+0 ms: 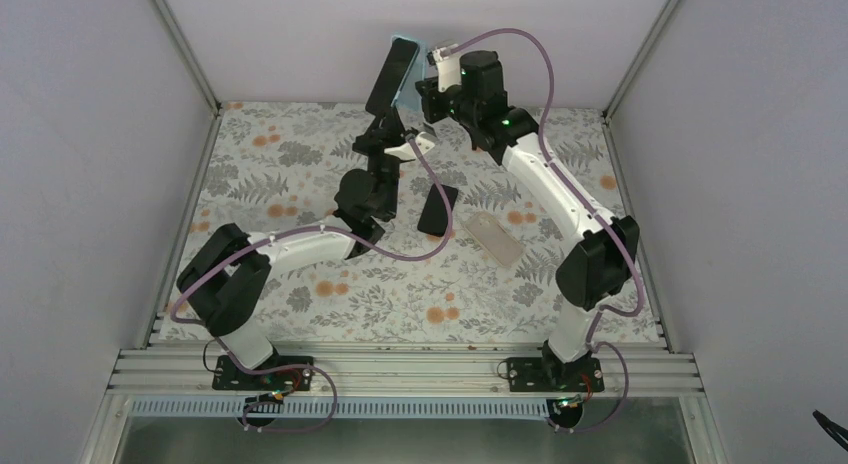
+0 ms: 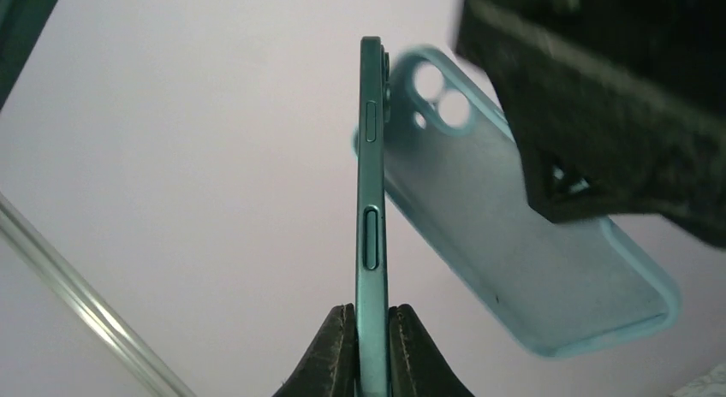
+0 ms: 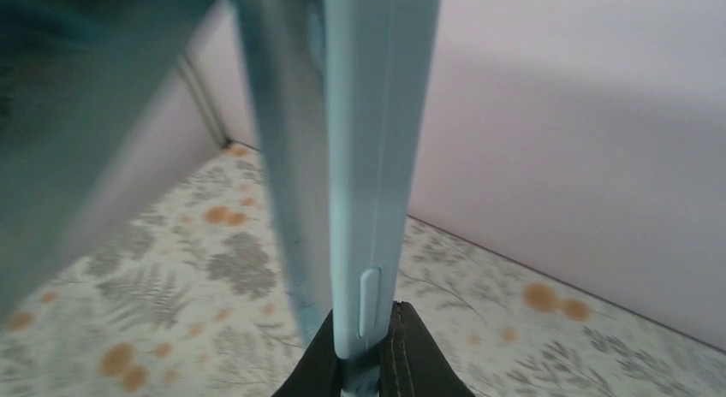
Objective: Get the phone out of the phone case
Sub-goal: Remove the phone case from the phone, then place the phone case at the center of the board, then place the phone at the center of the board.
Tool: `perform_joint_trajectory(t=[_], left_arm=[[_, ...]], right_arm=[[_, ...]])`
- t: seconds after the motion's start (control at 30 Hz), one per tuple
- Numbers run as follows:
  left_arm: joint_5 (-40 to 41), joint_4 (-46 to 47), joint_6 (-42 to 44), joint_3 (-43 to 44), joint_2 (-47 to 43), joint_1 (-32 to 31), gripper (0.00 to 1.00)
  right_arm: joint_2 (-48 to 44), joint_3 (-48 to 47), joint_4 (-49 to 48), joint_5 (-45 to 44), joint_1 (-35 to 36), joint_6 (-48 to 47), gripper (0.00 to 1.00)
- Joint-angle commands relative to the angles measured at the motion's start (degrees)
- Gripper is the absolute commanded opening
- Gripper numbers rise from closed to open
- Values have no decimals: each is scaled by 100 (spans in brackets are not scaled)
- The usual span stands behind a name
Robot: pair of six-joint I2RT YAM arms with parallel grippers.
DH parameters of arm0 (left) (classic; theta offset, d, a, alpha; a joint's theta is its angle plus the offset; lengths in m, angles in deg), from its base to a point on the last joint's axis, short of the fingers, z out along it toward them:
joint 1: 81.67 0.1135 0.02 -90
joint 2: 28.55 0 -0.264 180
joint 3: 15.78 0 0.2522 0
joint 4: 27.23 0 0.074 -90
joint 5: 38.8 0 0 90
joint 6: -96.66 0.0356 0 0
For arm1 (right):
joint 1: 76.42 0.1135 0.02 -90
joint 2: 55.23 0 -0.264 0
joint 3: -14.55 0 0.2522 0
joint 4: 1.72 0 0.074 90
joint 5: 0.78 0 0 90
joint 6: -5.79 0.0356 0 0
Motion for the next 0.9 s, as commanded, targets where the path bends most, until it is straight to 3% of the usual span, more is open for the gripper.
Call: perform_joint_trajectory(t=[0.0,0.23,0.37,0.57,0.73,0.87], left_arm=[[-90,-262,-506,-36,-504,-172,2],[-23,-175,-223,-486,-773,-173,2],[41,170,273,-1085,-970,-173,2],[137,964,1510,-2486,-1042,-164,2],[512,24,1079,-2921,-1059,20,2],[482,-1965,27,-2793,-1178,215,2]], right_arm=[[265,-160,288,-1025,-35,-893,3],[264,13,389,-868,-173,-885,3],[310,28,694,-182,-447,-870,3],[486,150,2474,1143,-631,-2048,3],[138,1354,3215,1341,-655,-2793,3],[-60,2182,3706,1558,-643,-3249,3]])
